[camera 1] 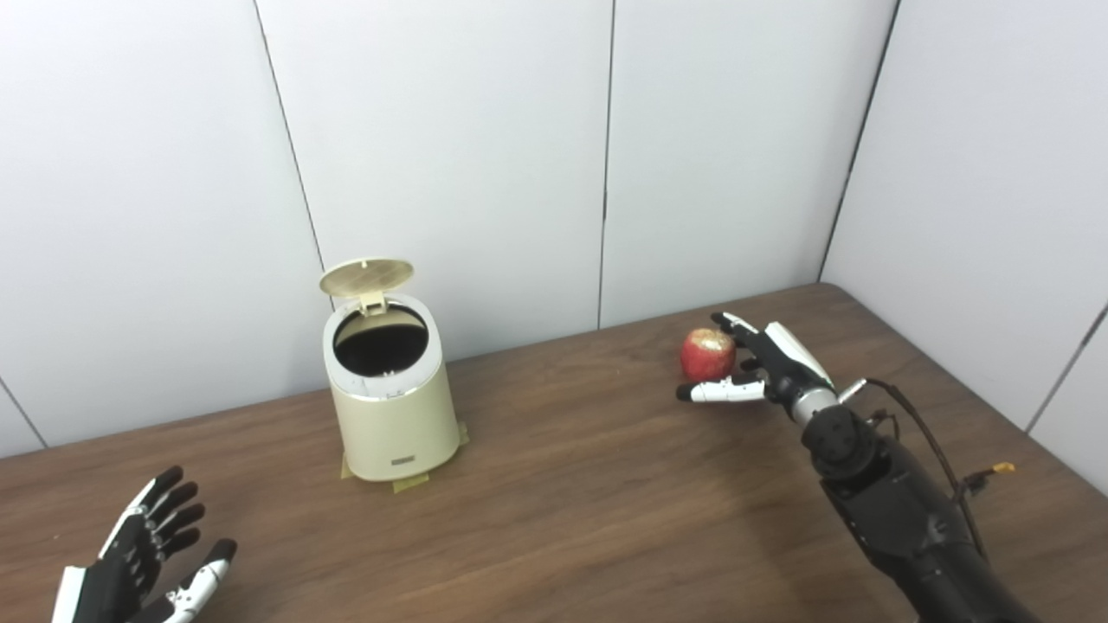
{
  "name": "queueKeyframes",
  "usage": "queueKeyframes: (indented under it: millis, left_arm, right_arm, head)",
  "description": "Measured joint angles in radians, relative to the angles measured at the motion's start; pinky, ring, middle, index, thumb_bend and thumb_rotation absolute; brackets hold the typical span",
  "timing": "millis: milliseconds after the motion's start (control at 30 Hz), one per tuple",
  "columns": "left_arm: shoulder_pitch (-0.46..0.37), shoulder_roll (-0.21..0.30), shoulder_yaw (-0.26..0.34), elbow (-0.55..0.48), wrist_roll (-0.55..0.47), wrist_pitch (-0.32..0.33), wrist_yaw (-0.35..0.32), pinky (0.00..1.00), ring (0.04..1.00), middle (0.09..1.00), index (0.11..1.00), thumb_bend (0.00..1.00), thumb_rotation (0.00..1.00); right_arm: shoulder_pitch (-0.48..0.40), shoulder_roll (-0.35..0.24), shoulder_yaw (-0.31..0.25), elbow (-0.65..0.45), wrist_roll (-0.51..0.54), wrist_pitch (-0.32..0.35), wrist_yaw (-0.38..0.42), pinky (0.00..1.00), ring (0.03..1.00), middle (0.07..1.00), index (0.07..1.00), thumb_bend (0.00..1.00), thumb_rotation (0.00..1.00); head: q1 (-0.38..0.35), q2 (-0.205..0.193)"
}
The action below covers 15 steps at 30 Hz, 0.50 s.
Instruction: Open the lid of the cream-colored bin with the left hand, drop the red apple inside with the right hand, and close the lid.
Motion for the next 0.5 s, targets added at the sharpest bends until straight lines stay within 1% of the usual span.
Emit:
queueKeyframes:
  millis: [67, 167, 233, 333, 500]
  left_arm:
    - [0.000, 0.000, 0.000, -0.001, 0.000, 0.000, -0.002, 0.80, 0.828, 0.874, 0.910, 0.44, 0.00]
    - [0.000, 0.000, 0.002, -0.002, -0.001, 0.000, -0.005, 0.79, 0.830, 0.876, 0.913, 0.44, 0.00]
    - [0.000, 0.000, 0.004, -0.002, -0.003, 0.000, -0.009, 0.78, 0.825, 0.872, 0.909, 0.44, 0.00]
    - [0.001, 0.000, 0.004, -0.002, -0.018, 0.000, -0.016, 0.81, 0.831, 0.871, 0.908, 0.45, 0.00]
    - [0.001, 0.000, 0.003, -0.003, -0.020, 0.000, -0.017, 0.81, 0.827, 0.866, 0.912, 0.44, 0.00]
  right_arm:
    - [-0.018, -0.001, 0.011, 0.023, -0.012, 0.000, -0.002, 0.74, 0.891, 0.928, 0.910, 0.97, 0.45]
    - [-0.021, -0.002, 0.030, 0.024, -0.027, -0.002, -0.004, 0.76, 0.900, 0.928, 0.907, 0.96, 0.45]
    - [-0.021, -0.002, 0.034, 0.025, -0.029, -0.003, -0.004, 0.76, 0.904, 0.927, 0.902, 0.95, 0.44]
    - [-0.020, -0.002, 0.034, 0.025, -0.029, -0.006, -0.007, 0.76, 0.908, 0.922, 0.892, 0.95, 0.42]
    - [-0.015, -0.002, 0.034, 0.025, -0.029, -0.013, -0.013, 0.77, 0.892, 0.900, 0.888, 0.92, 0.40]
  head:
    - [0.003, 0.005]
    - [0.002, 0.006]
    - [0.002, 0.008]
    - [0.002, 0.008]
    - [0.002, 0.011]
